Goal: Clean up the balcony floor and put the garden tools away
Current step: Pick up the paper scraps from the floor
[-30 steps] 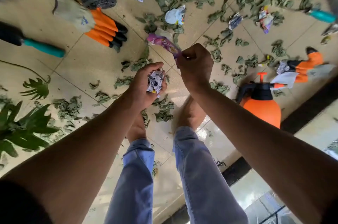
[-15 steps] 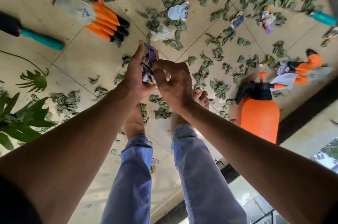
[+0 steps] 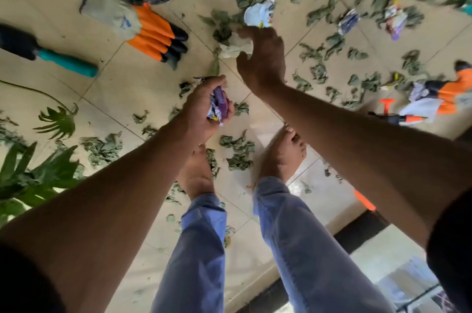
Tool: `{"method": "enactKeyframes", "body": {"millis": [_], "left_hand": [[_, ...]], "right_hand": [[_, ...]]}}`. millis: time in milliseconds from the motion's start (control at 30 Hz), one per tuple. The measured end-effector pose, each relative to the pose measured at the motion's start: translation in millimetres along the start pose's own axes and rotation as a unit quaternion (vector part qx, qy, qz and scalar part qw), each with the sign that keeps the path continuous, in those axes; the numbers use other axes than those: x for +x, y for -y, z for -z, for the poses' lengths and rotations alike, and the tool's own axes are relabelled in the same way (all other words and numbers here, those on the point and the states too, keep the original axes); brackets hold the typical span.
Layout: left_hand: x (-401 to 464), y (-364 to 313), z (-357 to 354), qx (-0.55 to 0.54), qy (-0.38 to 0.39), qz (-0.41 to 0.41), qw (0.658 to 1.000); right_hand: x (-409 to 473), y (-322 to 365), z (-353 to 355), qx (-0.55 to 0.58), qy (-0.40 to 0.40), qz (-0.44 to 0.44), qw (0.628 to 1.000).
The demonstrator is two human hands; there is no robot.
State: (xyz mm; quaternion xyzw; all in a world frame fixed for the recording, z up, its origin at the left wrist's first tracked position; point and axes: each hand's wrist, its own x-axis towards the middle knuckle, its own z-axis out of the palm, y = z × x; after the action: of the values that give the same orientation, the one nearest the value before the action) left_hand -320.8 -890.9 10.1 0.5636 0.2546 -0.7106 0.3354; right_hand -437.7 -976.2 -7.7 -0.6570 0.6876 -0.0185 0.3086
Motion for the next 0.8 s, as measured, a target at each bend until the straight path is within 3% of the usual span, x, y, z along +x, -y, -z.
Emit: {"method": "enactKeyframes", "body": {"millis": [100, 200, 333, 433, 533, 633, 733, 800], "left_hand": [[-2, -1, 4, 0.006, 0.014, 0.021, 1.0], [-3, -1, 12, 0.007, 0.016, 0.032, 0.999], [-4, -1, 23, -0.007, 0.02, 0.041, 0.999], [-4, -3, 29, -0.012, 0.019, 0.031, 0.999], [-2, -3, 31, -0.027, 0.016, 0.011, 0.999], [0, -2, 28, -0.04, 0.027, -0.003, 0.999], [1, 1, 20, -0.033, 0.072, -0.016, 0.997], [2, 3, 14, -0.022, 0.114, -0.019, 0.993]], "right_hand": [[29, -2, -14, -0.122, 0.063, 0.016, 0.99], [40, -4, -23, -0.133, 0.063, 0.007, 0.989], [30, -12, -18, -0.019, 0.007, -0.024, 1.0], [20, -8, -3, 0.181, -0.016, -0.118, 0.976], [-3, 0, 18, 0.329, 0.08, -0.168, 0.926], [-38, 3, 33, 0.381, 0.191, -0.168, 0.889], [-62, 5, 28, 0.406, 0.21, -0.17, 0.873], [-67, 6, 17, 0.385, 0.179, -0.167, 0.89]]}}
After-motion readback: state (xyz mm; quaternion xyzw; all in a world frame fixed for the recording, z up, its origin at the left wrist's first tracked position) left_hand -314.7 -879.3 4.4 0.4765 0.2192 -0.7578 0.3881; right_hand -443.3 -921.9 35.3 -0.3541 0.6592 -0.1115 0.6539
